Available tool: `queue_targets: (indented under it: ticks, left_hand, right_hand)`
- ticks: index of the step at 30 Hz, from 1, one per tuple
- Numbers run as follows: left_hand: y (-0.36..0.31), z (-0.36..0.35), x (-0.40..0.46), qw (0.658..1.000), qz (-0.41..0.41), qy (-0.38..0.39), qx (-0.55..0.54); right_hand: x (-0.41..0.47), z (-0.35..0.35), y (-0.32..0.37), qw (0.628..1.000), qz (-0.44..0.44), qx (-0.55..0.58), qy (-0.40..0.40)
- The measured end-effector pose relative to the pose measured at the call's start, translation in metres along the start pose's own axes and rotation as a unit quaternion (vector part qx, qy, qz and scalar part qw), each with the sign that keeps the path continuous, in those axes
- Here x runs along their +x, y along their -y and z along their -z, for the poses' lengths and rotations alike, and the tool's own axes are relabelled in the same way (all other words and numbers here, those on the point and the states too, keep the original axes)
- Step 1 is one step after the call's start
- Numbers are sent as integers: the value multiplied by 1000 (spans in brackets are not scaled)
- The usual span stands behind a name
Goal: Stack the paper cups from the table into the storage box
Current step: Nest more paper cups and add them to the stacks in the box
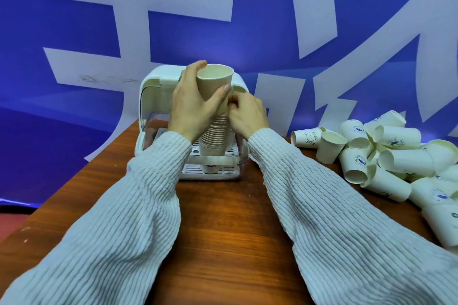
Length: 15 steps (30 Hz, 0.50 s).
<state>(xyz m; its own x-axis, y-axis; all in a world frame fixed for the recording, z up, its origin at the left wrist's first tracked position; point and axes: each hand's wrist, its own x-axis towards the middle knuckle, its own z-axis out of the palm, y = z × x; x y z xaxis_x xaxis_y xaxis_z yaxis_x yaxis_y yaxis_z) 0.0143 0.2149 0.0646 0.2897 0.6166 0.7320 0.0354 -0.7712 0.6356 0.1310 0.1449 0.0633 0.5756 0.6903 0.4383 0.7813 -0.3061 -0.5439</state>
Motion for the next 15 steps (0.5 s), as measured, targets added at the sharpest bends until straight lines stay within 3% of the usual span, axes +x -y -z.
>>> queue_targets:
  ticks: [15]
  left_hand:
    - [0, -5, 9, 999, 30, 18, -37]
  right_hand:
    - [2, -7, -11, 989, -54, 134, 40]
